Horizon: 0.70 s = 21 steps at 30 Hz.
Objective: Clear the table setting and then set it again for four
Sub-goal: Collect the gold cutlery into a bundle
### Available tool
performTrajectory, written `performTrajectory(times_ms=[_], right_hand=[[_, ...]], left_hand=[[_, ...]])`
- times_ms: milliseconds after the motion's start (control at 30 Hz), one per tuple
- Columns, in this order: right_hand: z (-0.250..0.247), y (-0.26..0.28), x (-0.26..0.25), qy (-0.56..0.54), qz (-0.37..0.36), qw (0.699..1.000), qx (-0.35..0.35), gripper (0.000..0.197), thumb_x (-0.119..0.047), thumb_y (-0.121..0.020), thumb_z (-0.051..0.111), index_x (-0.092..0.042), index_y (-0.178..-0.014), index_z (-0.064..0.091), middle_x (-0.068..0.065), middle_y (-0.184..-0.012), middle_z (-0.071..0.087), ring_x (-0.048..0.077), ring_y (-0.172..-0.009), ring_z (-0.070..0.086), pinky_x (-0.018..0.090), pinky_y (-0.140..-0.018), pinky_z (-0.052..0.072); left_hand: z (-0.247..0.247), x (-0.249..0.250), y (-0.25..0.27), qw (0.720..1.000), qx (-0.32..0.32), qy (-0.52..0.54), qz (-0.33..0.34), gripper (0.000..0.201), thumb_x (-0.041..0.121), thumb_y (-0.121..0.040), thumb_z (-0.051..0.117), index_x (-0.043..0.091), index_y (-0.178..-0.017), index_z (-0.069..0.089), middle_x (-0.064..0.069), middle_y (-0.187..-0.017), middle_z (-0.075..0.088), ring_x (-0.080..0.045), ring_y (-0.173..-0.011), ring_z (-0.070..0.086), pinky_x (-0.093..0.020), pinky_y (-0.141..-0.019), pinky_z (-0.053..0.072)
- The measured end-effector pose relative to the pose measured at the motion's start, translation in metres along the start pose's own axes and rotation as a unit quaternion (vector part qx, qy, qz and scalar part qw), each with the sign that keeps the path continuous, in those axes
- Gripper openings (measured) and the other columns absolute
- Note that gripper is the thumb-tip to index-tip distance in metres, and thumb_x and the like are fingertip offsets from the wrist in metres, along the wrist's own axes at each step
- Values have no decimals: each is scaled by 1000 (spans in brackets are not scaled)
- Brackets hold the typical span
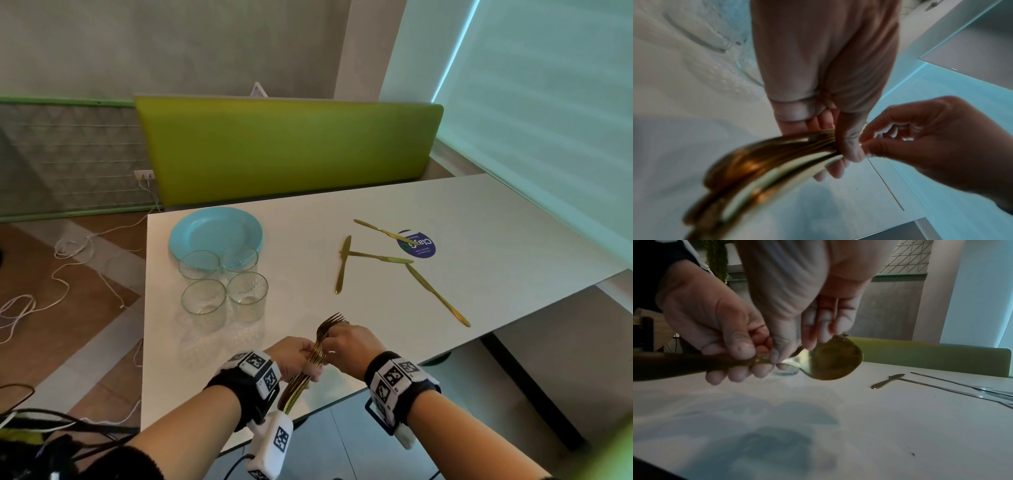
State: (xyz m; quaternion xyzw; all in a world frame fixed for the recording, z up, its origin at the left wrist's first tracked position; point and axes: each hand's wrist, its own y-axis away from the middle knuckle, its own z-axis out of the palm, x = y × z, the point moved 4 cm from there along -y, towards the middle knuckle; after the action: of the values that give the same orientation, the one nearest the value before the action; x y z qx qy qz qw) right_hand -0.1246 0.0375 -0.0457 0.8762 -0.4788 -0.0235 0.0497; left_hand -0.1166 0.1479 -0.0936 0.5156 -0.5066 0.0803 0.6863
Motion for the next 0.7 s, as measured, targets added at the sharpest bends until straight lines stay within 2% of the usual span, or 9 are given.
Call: performTrajectory(times_ms=[67,100,133,200,267,367,433,567,700], right_hand=[[-6,-1,1,-23,32,999,-27,20,-34,-75,74,-20,-89,74,0,-89,67,17,-87,65,26,-67,52],[-5,0,3,-20,47,997,-58,25,-32,-87,62,-17,-105,70,4,-106,65,20,-104,59,30,-80,49],[-2,1,5,-28,55,995,-79,29,-31,-92,54,-15,-113,66,5,-116,61,21,-112,54,31,-87,45],[-2,2,8,-33,74,992,-102,30,-30,-94,50,-13,-116,64,6,-119,59,22,-115,53,32,-89,44],[2,1,12,-32,91,988,-118,30,-30,-94,51,-13,-115,64,7,-117,59,23,-113,54,32,-89,44],[4,1,17,-28,104,986,-129,29,-31,-94,51,-14,-114,64,5,-117,59,22,-112,54,31,-88,44],[3,0,19,-32,108,985,-129,28,-30,-94,51,-14,-113,65,5,-117,59,22,-112,55,31,-88,44],[5,-3,19,-28,107,985,-130,28,-28,-95,51,-12,-113,64,5,-117,60,23,-113,54,33,-89,44],[5,-5,19,-26,104,986,-125,28,-27,-95,49,-13,-114,64,5,-118,59,22,-113,54,33,-90,44]], left_hand=[[-7,-5,0,998,29,-56,-7,29,-6,-77,69,8,-100,61,-9,-90,68,-16,-72,65,-38,-80,56],[-12,-8,0,994,49,-99,-8,33,-3,-76,70,9,-106,62,-10,-98,69,-18,-80,67,-36,-84,55],[-19,-11,0,985,74,-156,-8,38,1,-76,72,10,-112,63,-10,-106,70,-19,-91,68,-31,-86,53],[-36,-18,4,957,116,-264,-14,44,8,-75,74,14,-118,65,-6,-116,68,-17,-107,64,-22,-90,48],[-53,-25,7,939,139,-313,-28,44,11,-77,73,16,-119,65,-4,-120,67,-16,-113,61,-20,-93,45],[-74,-33,14,913,152,-375,-56,43,17,-81,69,16,-123,62,-3,-125,64,-17,-117,57,-17,-83,38],[-85,-38,17,894,157,-413,-72,44,21,-83,66,15,-126,60,-3,-129,61,-18,-119,56,-17,-83,37],[-105,-47,19,874,164,-448,-92,50,24,-84,68,15,-131,55,-2,-134,56,-18,-124,52,-22,-100,40],[-118,-55,22,859,164,-476,-98,46,24,-83,69,18,-127,58,-3,-131,58,-19,-121,54,-23,-97,42]])
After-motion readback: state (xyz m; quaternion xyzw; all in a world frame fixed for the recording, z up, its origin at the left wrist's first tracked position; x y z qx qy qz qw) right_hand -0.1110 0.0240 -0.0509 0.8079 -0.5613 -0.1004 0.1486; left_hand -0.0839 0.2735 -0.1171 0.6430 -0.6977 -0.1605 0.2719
